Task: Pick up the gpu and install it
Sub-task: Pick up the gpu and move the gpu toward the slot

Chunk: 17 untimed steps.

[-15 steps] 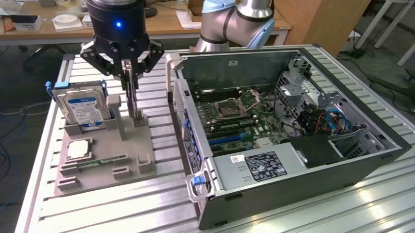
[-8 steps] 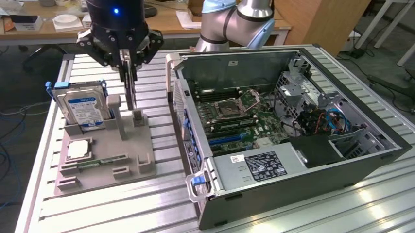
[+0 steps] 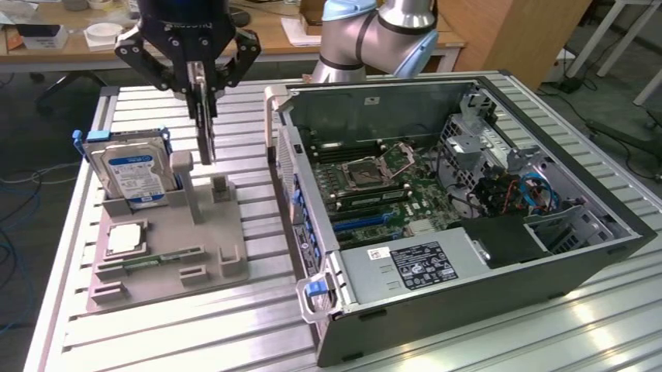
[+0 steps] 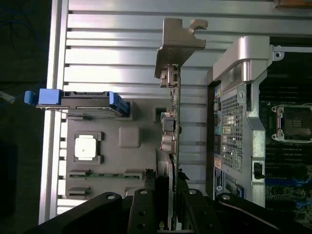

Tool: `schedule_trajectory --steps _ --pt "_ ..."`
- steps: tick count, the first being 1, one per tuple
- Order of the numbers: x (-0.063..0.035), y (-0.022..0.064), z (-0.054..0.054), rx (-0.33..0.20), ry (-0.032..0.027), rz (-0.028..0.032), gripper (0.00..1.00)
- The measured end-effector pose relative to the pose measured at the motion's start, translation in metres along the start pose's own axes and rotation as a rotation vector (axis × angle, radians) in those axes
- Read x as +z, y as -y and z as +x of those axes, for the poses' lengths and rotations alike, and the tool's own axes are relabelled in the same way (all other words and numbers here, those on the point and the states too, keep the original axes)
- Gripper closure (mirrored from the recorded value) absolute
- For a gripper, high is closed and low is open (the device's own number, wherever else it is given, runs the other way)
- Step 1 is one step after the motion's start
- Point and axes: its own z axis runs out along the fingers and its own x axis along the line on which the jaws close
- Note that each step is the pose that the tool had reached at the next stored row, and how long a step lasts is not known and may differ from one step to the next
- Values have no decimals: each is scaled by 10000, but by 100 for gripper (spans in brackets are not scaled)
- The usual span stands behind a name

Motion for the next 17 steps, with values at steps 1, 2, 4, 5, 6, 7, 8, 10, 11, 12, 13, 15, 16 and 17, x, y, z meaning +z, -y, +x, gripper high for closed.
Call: schedule_trajectory --steps 1,2,4,5,6,7,8,10,11,12,13,15,16,17 --pt "-2 -1 1 3 -2 180 74" --pt "-3 -1 1 6 -4 361 74" --pt "-3 -1 1 15 -5 719 74" --pt "-3 -1 1 17 -6 876 74" --pt "-4 0 1 18 -7 895 74" --pt "-3 0 1 17 -7 895 74" --pt "-4 0 0 17 -8 896 74" --pt "-4 -1 -16 14 -7 865 74" --pt "-5 -1 -36 8 -8 832 74" --pt "-6 -1 -69 3 -9 813 74" --pt "-7 0 -109 1 -8 798 74" --pt "-8 0 -190 -1 -8 783 74" --pt "-8 1 -229 -2 -7 779 74" --pt "-10 2 -269 -2 -8 778 74"
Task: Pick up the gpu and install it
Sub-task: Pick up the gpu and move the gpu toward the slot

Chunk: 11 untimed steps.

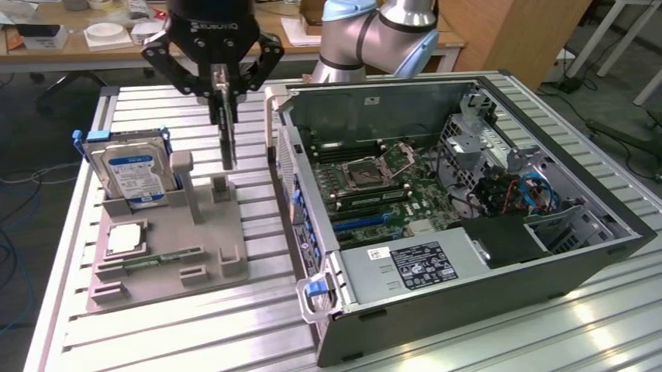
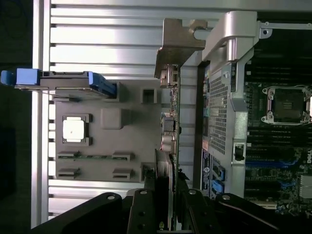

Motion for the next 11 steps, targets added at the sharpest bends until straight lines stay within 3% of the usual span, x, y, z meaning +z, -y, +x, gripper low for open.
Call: schedule_trajectory --steps 11 --pt "-4 3 -287 -12 -1 -5 74"
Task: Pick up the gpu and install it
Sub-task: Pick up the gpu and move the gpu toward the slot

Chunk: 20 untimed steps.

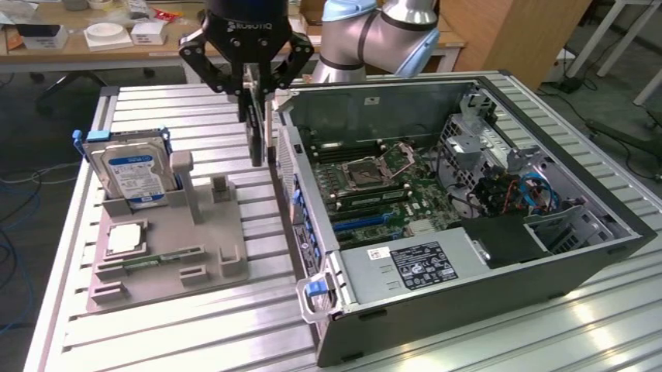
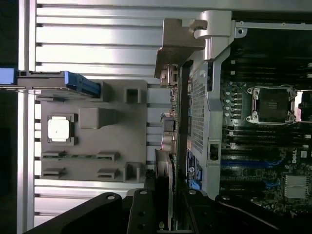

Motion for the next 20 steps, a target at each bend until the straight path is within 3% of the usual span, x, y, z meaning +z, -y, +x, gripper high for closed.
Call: schedule_trajectory --steps 6,12,17,20 --pt "0 1 -94 0 0 0 74" --pt "-1 3 -254 0 -1 -1 74" --pt "-2 5 -459 2 -1 3 74" --pt "-5 7 -590 1 -5 60 74"
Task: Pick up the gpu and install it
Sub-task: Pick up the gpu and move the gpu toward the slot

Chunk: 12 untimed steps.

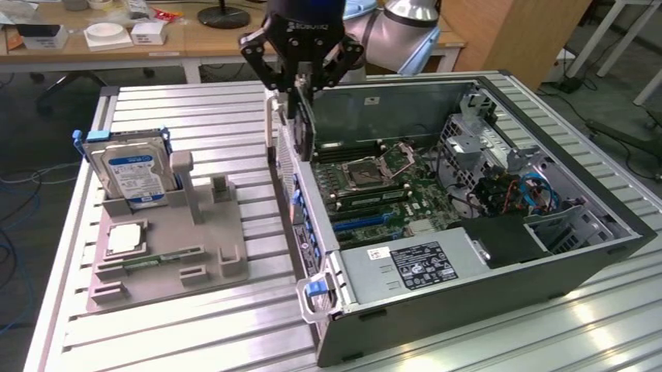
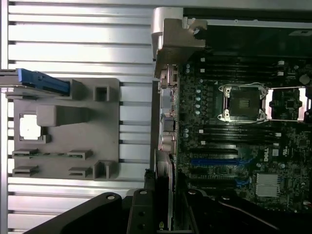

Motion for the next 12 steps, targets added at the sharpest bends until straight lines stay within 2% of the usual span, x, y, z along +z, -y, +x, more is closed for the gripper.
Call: schedule_trajectory --steps 4,8,12 --pt "-3 2 -142 1 -6 105 74" --pt "-2 3 -300 4 -7 113 74" --pt "-1 5 -392 3 -7 113 74"
